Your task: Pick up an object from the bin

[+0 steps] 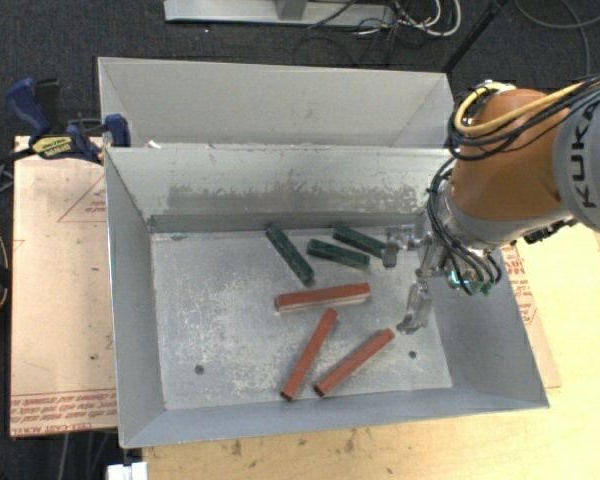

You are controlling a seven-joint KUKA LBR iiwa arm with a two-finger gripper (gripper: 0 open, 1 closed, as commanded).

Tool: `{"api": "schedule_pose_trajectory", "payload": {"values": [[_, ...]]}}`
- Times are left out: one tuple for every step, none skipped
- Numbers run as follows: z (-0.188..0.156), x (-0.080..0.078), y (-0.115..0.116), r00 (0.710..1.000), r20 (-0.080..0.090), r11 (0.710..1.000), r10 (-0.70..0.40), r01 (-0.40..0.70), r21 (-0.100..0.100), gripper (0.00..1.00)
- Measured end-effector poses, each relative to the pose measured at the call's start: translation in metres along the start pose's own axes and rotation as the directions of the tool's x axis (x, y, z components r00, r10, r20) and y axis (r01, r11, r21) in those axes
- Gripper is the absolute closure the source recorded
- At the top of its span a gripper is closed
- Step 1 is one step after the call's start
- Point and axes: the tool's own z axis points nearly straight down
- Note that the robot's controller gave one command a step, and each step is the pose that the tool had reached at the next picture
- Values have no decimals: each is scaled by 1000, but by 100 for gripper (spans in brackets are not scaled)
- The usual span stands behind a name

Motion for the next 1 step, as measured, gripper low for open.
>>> {"api": "schedule_pose_trajectory", "payload": {"values": [[-4,-2,0,1000,8,1000,-1,1,1,0]]}}
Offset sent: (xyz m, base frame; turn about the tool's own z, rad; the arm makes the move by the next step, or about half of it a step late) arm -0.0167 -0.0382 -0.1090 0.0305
